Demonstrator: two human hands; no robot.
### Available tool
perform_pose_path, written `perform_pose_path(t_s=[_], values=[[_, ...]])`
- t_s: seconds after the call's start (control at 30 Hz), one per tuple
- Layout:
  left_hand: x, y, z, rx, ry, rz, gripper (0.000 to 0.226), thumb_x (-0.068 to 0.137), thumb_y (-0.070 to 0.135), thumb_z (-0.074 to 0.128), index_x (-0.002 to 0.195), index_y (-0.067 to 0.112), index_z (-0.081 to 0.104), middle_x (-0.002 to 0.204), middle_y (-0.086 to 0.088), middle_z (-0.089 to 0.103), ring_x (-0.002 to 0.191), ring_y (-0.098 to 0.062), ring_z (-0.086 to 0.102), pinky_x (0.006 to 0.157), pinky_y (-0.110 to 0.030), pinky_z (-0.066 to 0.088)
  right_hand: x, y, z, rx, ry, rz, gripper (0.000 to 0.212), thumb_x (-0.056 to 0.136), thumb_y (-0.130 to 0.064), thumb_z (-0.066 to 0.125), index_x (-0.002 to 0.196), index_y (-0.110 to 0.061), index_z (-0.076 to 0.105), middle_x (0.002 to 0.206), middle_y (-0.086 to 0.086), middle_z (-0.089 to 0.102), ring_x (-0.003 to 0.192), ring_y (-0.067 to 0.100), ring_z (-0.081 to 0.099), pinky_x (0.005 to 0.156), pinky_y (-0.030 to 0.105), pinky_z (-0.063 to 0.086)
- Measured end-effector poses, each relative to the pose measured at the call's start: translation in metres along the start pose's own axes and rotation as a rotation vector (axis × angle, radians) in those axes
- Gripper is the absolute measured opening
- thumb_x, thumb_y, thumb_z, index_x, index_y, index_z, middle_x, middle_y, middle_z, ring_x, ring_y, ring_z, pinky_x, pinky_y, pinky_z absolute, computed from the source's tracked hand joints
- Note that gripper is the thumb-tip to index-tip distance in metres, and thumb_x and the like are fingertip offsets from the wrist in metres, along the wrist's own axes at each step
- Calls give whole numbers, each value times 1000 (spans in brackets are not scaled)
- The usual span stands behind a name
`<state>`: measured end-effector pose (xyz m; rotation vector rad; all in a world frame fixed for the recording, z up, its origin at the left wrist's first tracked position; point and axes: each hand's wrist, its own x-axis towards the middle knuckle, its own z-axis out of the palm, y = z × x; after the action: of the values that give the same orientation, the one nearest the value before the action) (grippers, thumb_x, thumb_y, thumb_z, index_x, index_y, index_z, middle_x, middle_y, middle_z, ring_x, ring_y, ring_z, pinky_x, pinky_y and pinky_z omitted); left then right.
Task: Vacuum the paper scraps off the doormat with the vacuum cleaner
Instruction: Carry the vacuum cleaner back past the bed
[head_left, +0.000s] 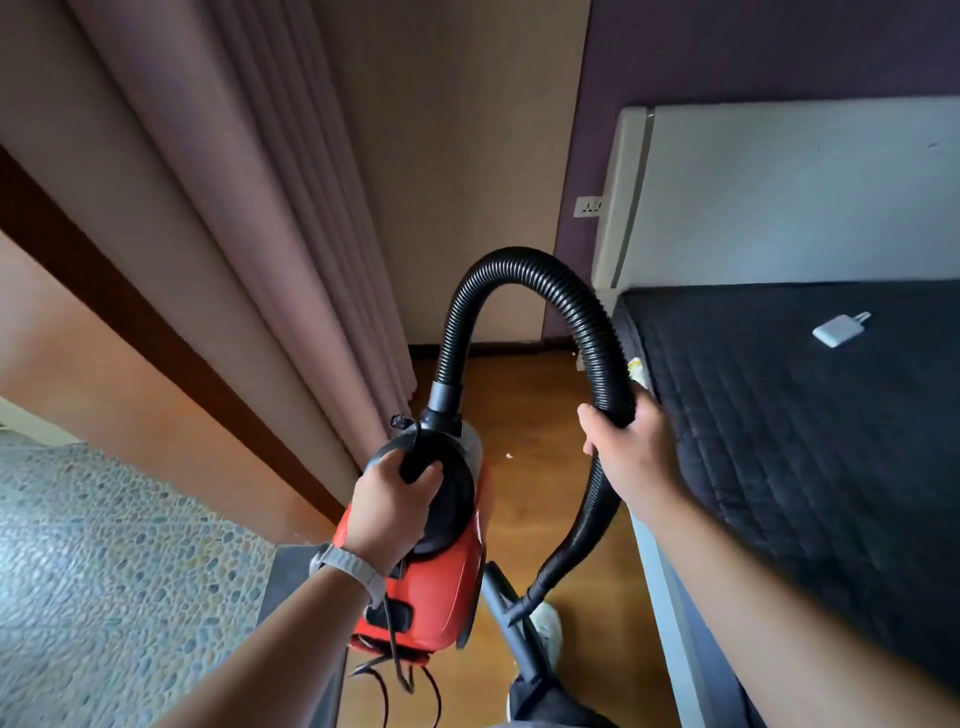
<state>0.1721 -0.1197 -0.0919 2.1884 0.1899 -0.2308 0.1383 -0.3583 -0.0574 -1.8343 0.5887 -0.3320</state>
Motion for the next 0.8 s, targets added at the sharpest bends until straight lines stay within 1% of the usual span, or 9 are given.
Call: perform_pose_path(t_s=[0.1, 0.17, 0.3, 0.4, 0.5, 0.57, 0.67, 0.73, 0.8], values=[[40, 32, 23, 4, 10, -26, 15, 91, 29, 65, 94, 15, 62, 69, -10, 66, 41, -21, 59, 40, -34, 52, 57, 1, -3, 16, -9, 22, 13, 85, -16, 69, 85, -9, 58, 61, 5, 63, 42, 0, 53, 42, 11, 40], [68, 50, 37, -3, 36, -31, 13, 91, 29, 65, 97, 18, 62, 72, -11, 67, 42, -22, 61, 40, -31, 51, 96, 0, -2, 35, -33, 22, 12, 85, -16, 69, 85, -11, 58, 59, 4, 62, 44, 3, 54, 46, 16, 43], [109, 80, 62, -13, 67, -1, 15, 87, 30, 67, 90, 16, 62, 63, -8, 65, 46, -27, 62, 50, -46, 57, 156, 0, 1, 69, -20, 30, 11, 82, -14, 68, 87, -12, 59, 57, 3, 61, 47, 12, 57, 50, 25, 45], [141, 104, 77, -58, 53, -29, 13, 88, 30, 66, 87, 19, 60, 65, -7, 63, 43, -24, 60, 47, -42, 56, 195, -2, 3, 64, -33, 15, 11, 83, -17, 69, 85, -14, 59, 56, 1, 63, 51, 17, 59, 50, 29, 46], [178, 122, 98, -66, 41, -30, 15, 88, 30, 67, 87, 18, 60, 68, -7, 64, 43, -21, 59, 41, -33, 50, 238, -2, 3, 49, -25, 21, 11, 85, -17, 69, 85, -13, 59, 59, 3, 63, 48, 14, 57, 45, 22, 45], [203, 129, 112, -69, 18, -15, 15, 88, 32, 68, 88, 18, 62, 67, -7, 65, 46, -23, 62, 43, -37, 53, 265, -2, 4, 38, -13, 18, 12, 85, -17, 70, 87, -17, 59, 61, 3, 64, 50, 13, 59, 44, 19, 46], [243, 136, 135, -54, -17, -18, 14, 87, 34, 68, 82, 23, 60, 66, -4, 66, 57, -26, 66, 55, -46, 58, 303, 2, 7, 13, -4, 42, 13, 84, -15, 71, 87, -19, 59, 63, 4, 62, 49, 12, 58, 45, 24, 46], [273, 143, 150, -79, -53, -42, 13, 87, 34, 68, 85, 23, 61, 67, -4, 66, 57, -25, 66, 56, -46, 59, 332, 3, 8, -22, 0, 67, 14, 83, -15, 71, 84, -19, 58, 63, 5, 60, 47, 10, 55, 44, 25, 45], [299, 153, 163, -111, -86, -75, 12, 89, 31, 67, 89, 21, 60, 68, -5, 65, 53, -24, 64, 52, -42, 58, 360, 3, 10, -67, -19, 86, 16, 84, -15, 70, 83, -23, 57, 66, 8, 59, 51, 14, 55, 46, 28, 45]])
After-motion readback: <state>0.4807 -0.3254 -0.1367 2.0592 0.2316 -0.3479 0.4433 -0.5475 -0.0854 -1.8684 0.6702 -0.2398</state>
